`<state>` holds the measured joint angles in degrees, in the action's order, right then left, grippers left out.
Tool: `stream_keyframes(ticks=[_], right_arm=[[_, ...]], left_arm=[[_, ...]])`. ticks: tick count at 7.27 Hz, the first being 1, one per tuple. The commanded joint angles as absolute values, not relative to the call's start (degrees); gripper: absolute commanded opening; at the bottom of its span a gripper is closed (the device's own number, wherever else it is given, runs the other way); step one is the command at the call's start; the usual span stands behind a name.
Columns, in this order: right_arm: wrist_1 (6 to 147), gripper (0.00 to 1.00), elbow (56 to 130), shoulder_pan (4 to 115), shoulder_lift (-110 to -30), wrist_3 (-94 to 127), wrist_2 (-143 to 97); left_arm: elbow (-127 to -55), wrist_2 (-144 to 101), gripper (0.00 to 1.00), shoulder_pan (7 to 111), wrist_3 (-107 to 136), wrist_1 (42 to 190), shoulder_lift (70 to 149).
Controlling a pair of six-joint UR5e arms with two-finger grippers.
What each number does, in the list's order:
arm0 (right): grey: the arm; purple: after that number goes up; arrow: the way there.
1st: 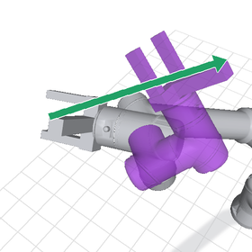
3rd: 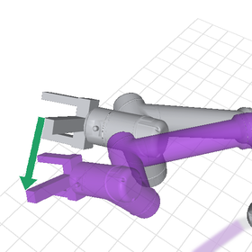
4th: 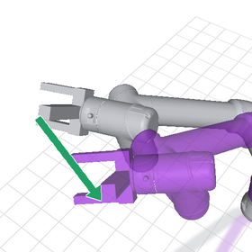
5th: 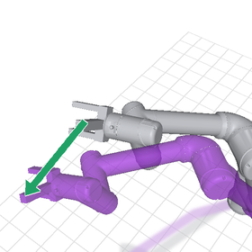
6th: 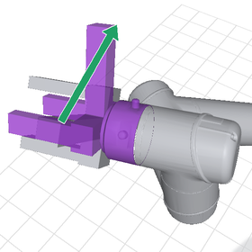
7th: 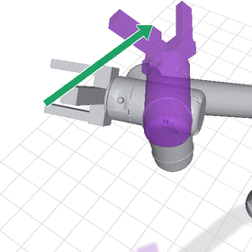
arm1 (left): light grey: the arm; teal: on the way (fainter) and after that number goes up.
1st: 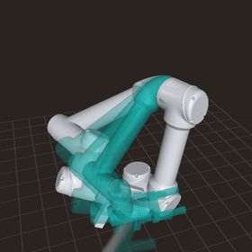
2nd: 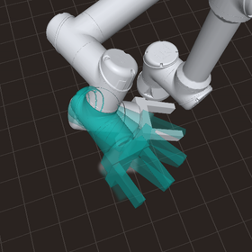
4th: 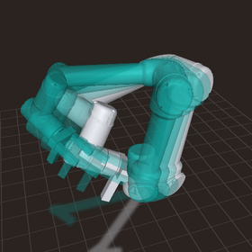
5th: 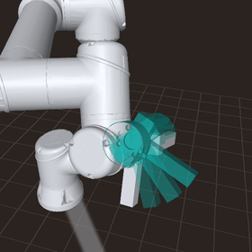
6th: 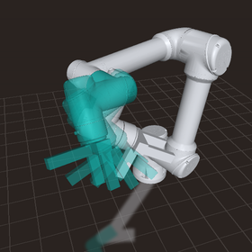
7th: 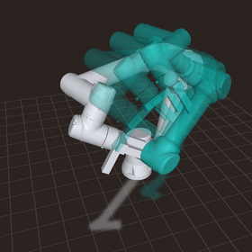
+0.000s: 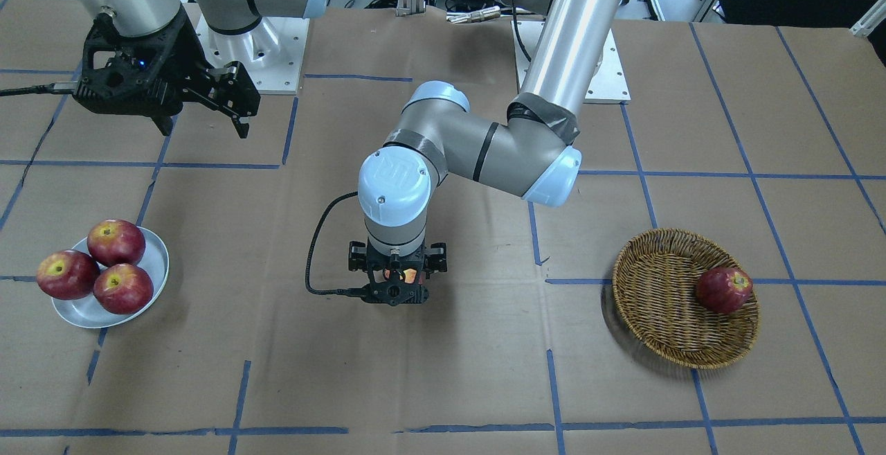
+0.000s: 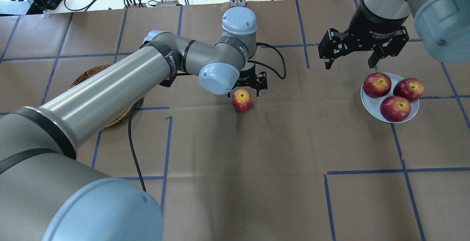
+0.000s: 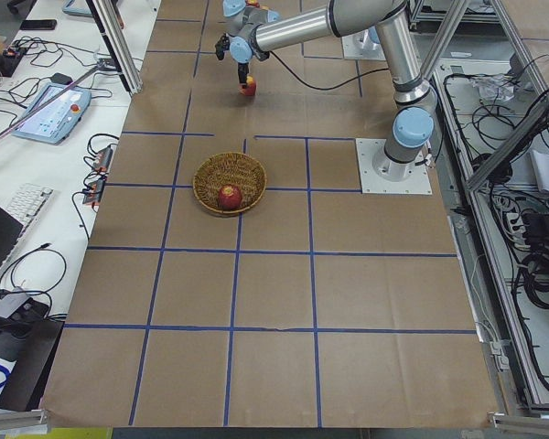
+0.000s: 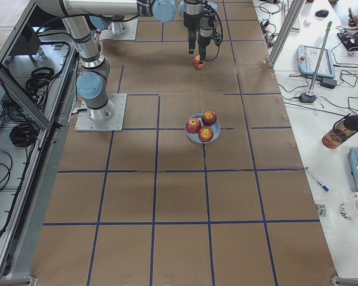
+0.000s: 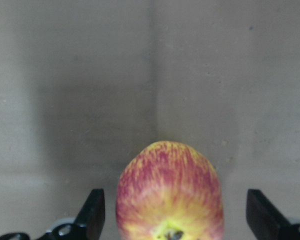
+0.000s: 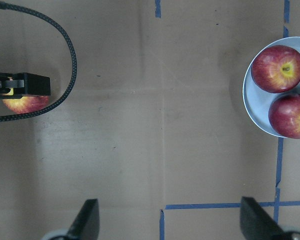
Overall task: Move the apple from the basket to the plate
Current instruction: 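Open and raise the left gripper while the right gripper approaches the apple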
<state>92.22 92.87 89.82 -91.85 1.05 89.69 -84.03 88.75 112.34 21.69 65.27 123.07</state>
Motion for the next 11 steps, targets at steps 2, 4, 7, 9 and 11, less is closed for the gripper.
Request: stream_keyframes(ticks=[2, 4, 7, 9, 11], right_arm=[[92.3, 1.0, 91.3, 89.9, -91.1, 1.1, 90.5], [92.3, 1.0, 91.4, 90.1, -90.2, 1.2, 90.0], [98.0, 1.0, 91.3, 94.4, -84.8, 6.4, 89.9], [106.6, 1.0, 91.3, 101.7, -78.3, 14.0, 90.4], [115.9, 1.0, 91.3, 108.0, -70.0, 22.1, 90.5]], left_arm=[[-82.2, 88.9, 0.99, 108.7, 20.0, 73.2, 113.3], [-82.2, 89.0, 0.99, 104.2, 13.9, 79.5, 107.3], [-82.3, 89.3, 0.99, 97.4, 6.2, 89.7, 97.9], [-82.7, 89.3, 0.99, 94.1, 2.3, 93.1, 95.1], [-84.2, 89.6, 0.99, 93.5, 2.2, 95.4, 92.2]])
